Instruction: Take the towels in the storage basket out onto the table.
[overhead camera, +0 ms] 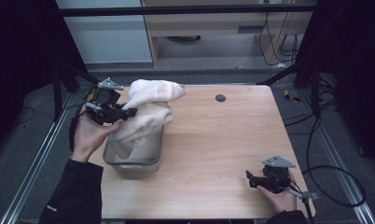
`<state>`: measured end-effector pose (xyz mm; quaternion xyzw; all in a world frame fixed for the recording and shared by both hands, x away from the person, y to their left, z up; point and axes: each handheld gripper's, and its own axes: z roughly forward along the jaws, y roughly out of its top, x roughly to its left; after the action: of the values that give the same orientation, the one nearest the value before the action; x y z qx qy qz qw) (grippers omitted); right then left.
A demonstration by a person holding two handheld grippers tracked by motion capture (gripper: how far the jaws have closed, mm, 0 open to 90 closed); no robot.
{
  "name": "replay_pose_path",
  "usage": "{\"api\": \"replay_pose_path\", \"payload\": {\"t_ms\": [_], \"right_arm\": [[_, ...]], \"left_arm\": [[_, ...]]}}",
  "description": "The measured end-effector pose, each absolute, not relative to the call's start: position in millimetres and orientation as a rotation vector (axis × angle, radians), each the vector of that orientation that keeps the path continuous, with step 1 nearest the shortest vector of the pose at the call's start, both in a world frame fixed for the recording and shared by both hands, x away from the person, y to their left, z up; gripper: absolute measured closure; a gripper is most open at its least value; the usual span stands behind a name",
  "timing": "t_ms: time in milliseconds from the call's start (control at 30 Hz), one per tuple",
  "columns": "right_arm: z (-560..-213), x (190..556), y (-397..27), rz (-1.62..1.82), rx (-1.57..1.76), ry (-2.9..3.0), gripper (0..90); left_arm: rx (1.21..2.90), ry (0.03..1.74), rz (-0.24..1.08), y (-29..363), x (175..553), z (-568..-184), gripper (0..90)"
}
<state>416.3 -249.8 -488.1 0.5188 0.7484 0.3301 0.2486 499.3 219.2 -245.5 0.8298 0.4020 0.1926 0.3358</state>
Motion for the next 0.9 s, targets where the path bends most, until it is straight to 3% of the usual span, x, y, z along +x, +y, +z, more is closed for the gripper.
{"api": "replay_pose_path", "payload": {"t_ms": [900], "right_arm": [[-487,415,-251,0.900,1.404,2.037,8.7]], "left_arm": [[2.243,0.894,0.439,183,482,-227,72.6]]}}
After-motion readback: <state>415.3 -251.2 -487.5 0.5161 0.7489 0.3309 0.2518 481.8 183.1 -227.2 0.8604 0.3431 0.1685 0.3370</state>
